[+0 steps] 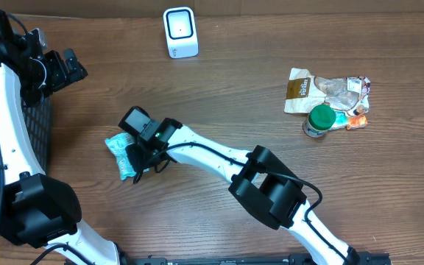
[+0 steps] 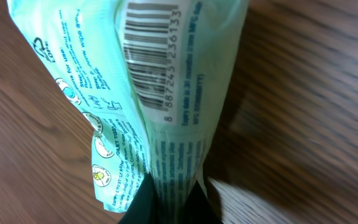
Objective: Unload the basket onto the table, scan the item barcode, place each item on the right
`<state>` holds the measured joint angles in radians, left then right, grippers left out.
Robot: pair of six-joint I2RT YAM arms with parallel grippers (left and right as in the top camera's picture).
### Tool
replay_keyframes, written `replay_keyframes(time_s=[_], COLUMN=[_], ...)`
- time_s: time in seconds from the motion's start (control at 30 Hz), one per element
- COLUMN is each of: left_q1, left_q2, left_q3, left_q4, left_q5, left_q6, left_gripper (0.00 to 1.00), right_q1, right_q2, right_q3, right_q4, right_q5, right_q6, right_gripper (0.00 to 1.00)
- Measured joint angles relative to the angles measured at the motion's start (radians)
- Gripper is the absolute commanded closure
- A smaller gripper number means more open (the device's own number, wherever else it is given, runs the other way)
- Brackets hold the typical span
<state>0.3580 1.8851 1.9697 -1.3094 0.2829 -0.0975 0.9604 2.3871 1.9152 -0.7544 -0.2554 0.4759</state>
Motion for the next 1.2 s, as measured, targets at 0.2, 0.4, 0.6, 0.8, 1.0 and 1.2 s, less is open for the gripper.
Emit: replay_keyframes(time_s=[0.2,0.4,0.6,0.8,1.0,1.2], left_q1=[0.000,0.000,0.000,0.000,0.000,0.000], left_q2=[0.000,0.000,0.000,0.000,0.000,0.000], left_q3=[0.000,0.000,0.000,0.000,0.000,0.000], left_q4=[0.000,0.000,0.000,0.000,0.000,0.000], left_q5=[0.000,0.000,0.000,0.000,0.000,0.000], left_q6=[0.000,0.000,0.000,0.000,0.000,0.000], left_gripper=[0.00,0.00,0.01,0.01,0.00,0.00], right_q1=[-0.069,-0.171,-0.279,-0.346,-0.335,-0.281], right_q2=[-0.034,-0.065,-0.066,-0.066,-0.079,-0.082], right_q3=[0.019,0.022,0.033,0.118,0.186,0.156], right_q4=[-0.198,-0.335,-0.331,-0.351,-0.342,-0.275], right_q5=[0.072,0.213,0.268,0.192,0.037,-0.055], right_q6=[-0.140,-0.338,-0.428,-0.458,-0.437,-0.273], right_gripper=[0.96,0.93,0.72,0.41,0.58,0.75])
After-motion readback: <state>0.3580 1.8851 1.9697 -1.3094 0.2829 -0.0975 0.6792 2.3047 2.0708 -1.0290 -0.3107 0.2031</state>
